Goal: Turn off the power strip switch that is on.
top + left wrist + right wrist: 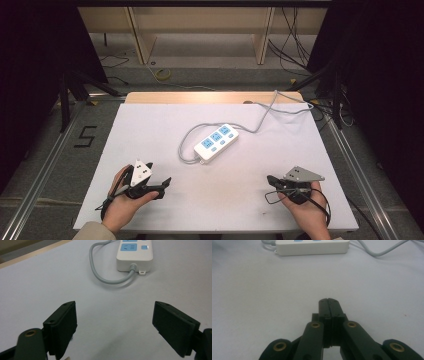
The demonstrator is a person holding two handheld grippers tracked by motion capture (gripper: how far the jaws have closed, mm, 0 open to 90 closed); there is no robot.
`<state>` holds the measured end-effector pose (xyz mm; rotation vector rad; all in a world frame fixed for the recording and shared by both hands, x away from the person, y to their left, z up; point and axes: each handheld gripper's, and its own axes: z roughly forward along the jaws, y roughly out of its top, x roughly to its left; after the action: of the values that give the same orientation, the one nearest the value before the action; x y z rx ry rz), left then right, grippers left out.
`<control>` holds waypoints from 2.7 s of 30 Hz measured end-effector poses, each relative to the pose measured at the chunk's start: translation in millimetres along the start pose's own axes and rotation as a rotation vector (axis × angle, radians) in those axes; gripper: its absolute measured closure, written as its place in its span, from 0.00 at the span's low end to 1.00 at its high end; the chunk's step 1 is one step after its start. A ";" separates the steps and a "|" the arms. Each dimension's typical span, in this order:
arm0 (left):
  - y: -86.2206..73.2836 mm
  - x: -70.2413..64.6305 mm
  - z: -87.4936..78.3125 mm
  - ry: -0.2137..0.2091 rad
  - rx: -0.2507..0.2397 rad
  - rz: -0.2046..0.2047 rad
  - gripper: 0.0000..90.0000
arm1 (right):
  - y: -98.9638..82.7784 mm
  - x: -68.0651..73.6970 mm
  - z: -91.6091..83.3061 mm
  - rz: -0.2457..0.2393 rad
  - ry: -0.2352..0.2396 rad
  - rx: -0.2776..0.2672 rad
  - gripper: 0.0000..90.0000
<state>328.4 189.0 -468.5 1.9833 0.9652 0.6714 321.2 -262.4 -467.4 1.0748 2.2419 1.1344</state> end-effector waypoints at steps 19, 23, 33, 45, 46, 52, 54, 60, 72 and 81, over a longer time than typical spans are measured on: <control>-0.1 0.9 0.4 0.004 0.001 -0.019 0.23 | 17.9 -1.8 8.0 0.006 0.016 -0.014 1.00; -0.2 0.8 0.8 0.004 0.002 -0.020 0.23 | 20.8 -1.5 10.9 0.005 0.019 -0.011 1.00; -0.3 1.1 0.9 0.006 0.005 -0.017 0.23 | 32.0 1.6 21.0 -0.009 0.034 -0.011 1.00; -0.3 0.9 1.2 0.007 0.007 -0.017 0.23 | 38.8 2.2 29.8 -0.011 0.045 -0.006 1.00; -0.4 1.0 1.2 0.007 0.008 -0.017 0.23 | 39.1 2.2 30.6 -0.009 0.047 -0.004 1.00; -0.4 0.8 1.4 0.006 0.011 -0.015 0.23 | 41.6 2.3 34.1 -0.008 0.050 0.001 1.00; -0.5 0.8 1.4 0.005 0.014 -0.015 0.23 | 43.0 2.5 35.0 -0.012 0.050 -0.001 1.00; -0.6 0.9 1.4 0.006 0.014 -0.014 0.23 | 46.5 2.8 38.3 -0.017 0.051 0.003 1.00; -0.8 1.3 1.2 0.006 0.019 -0.009 0.23 | 57.4 5.0 46.1 -0.035 0.047 0.017 1.00; -0.9 1.4 1.2 0.006 0.019 -0.010 0.23 | 67.4 6.2 51.8 -0.046 0.046 0.034 1.00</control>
<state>329.7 190.1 -469.7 1.9925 0.9883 0.6652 381.0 -206.6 -443.4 1.0149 2.3175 1.1163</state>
